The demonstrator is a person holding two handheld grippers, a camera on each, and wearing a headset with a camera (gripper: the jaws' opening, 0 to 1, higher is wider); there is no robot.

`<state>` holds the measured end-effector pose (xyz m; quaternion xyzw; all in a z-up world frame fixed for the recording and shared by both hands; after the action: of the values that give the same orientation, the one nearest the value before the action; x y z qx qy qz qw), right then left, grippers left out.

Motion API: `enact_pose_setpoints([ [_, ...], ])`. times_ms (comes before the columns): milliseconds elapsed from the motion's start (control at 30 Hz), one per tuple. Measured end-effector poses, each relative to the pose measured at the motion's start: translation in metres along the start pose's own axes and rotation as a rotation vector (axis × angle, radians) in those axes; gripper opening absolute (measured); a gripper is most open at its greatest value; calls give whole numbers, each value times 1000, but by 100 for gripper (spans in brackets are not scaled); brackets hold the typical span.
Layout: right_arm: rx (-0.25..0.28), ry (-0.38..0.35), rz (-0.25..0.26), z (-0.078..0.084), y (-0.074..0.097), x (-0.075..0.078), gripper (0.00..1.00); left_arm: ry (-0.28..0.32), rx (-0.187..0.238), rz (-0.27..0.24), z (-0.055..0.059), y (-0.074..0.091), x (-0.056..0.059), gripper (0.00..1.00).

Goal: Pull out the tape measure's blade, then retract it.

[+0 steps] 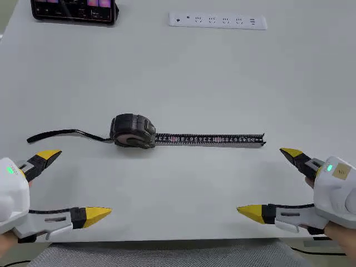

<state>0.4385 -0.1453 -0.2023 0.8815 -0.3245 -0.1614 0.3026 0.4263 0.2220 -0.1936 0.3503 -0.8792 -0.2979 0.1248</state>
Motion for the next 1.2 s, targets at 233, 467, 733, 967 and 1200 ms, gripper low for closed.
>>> enact_pose_setpoints([
  [233,0,-5,0,0,-1,-2,99,6,6,0,0,0,1,94],
  [467,-8,-3,-2,2,0,-3,99,21,8,3,1,2,3,95],
  [733,-7,-6,3,3,3,-3,99,24,9,8,1,1,3,96],
  [967,-9,-6,1,3,4,-4,99,28,14,10,0,2,3,96],
  [1200,-9,-4,0,3,4,-4,99,33,16,9,0,3,4,96],
])
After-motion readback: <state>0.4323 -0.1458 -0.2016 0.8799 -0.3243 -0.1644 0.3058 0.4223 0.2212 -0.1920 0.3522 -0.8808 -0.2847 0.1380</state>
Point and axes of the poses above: the centre of the closed fingertips' face, and the gripper's own axes: y roughly backward along the fingers, x roughly to its right, z roughly out of its underside, the point moved 5 cm from there along y, roughly backward along the fingers, and after that the axes turned 4 degrees about -y, right-handed, at the moved point
